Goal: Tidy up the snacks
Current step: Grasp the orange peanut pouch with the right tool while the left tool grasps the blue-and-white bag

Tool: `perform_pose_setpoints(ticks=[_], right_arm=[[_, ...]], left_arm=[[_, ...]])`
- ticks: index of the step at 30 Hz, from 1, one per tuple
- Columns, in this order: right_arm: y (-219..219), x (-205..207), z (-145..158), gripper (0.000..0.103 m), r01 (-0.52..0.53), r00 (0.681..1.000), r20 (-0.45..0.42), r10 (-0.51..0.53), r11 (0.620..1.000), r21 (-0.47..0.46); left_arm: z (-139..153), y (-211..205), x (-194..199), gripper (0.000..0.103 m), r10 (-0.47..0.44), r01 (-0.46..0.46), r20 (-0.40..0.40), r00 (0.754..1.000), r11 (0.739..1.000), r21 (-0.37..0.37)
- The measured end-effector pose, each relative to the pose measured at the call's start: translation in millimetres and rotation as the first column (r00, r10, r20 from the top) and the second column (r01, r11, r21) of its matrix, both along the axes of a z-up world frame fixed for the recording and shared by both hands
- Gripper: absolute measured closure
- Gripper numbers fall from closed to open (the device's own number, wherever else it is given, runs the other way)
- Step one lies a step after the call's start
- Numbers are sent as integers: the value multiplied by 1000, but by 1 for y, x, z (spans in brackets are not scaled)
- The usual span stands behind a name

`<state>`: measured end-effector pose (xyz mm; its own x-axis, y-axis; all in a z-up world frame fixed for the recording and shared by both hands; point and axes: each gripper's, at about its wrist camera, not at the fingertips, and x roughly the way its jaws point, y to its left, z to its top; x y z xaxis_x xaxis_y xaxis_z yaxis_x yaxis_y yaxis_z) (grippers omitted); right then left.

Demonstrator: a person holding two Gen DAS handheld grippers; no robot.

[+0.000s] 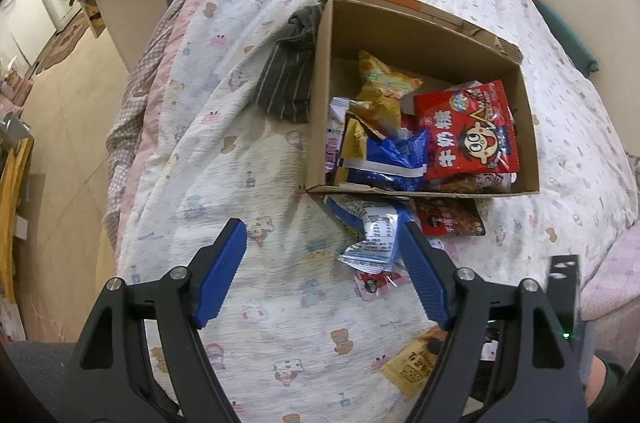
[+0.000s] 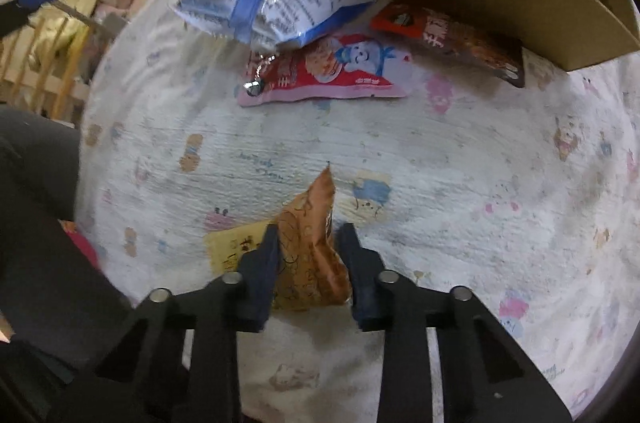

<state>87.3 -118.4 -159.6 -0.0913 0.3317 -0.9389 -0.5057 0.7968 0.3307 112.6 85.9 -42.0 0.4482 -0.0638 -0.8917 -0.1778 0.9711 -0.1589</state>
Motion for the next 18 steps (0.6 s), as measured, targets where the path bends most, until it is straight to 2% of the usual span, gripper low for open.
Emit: perform_pose_setpoints(ticks=[3, 6, 10, 15, 18], right_arm=[[-11, 1, 15, 81, 28, 999, 27, -29, 999, 40], [-28, 8, 39, 83, 110, 989, 91, -120, 988, 106], [-51, 16, 62, 83, 211, 957, 168, -236, 965, 154], [-68, 23, 64, 83, 267, 941, 167, -294, 950, 164], [-77, 22, 66, 83, 293, 934, 157, -321, 939, 179]], left_arm=[[-3, 3, 0, 28, 6, -7, -13, 1000, 1000, -10], [-10, 0, 2, 28, -12, 11, -37, 999, 1000, -20], [-23, -13, 8, 28, -52, 47, -77, 996, 997, -67], [-49, -47, 32, 28, -165, 150, -154, 974, 983, -106], [-56, -59, 45, 28, -177, 167, -172, 969, 983, -73]])
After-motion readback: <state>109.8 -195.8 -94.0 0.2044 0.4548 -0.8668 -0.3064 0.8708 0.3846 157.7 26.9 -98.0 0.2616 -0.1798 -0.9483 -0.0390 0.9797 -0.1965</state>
